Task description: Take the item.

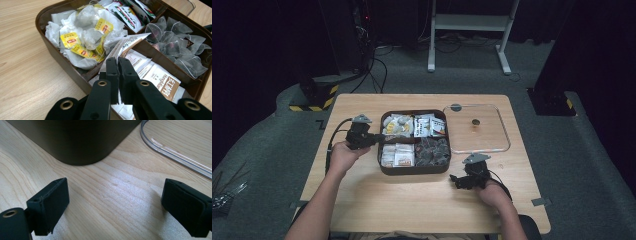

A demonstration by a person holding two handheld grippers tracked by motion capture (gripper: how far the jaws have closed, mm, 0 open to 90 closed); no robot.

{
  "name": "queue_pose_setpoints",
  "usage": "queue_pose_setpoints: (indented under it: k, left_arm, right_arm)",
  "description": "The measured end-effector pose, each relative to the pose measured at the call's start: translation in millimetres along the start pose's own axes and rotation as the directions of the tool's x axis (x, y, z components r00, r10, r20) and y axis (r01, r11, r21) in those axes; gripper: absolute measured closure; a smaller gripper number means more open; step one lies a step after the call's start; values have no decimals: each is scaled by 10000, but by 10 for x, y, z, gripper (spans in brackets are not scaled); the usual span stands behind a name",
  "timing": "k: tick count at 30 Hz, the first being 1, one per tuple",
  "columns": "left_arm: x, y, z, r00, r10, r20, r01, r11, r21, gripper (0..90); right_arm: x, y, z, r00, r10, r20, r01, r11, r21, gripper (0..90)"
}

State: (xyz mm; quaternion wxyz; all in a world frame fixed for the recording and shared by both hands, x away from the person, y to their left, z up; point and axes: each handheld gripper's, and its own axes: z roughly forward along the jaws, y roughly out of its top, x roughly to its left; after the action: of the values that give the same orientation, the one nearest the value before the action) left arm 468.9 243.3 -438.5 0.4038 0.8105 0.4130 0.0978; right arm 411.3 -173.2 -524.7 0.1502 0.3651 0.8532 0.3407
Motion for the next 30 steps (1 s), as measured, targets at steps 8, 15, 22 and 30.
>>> queue_pose_setpoints:
  k: [8, 15, 22, 30]
  left_arm:
    - [49, -31, -87, 9997, -195, -151, 193, 9997, -157, 872]
    - [129, -71, -207, 9983, -426, -392, 412, 9986, -344, 871]
    - [221, -130, -303, 9957, -638, -678, 611, 9973, -402, 870]
    - [321, -190, -369, 9921, -924, -850, 889, 9950, -449, 870]
  right_arm:
    - [-6, 10, 9, 10000, -16, -14, 16, 10000, 0, 77]
    - [-7, 14, 15, 10000, -8, -8, 8, 10000, -12, 77]
    - [-6, 22, 20, 10000, 28, -4, -28, 10000, 16, 77]
    - [-10, 25, 22, 10000, -15, -4, 15, 10000, 15, 77]
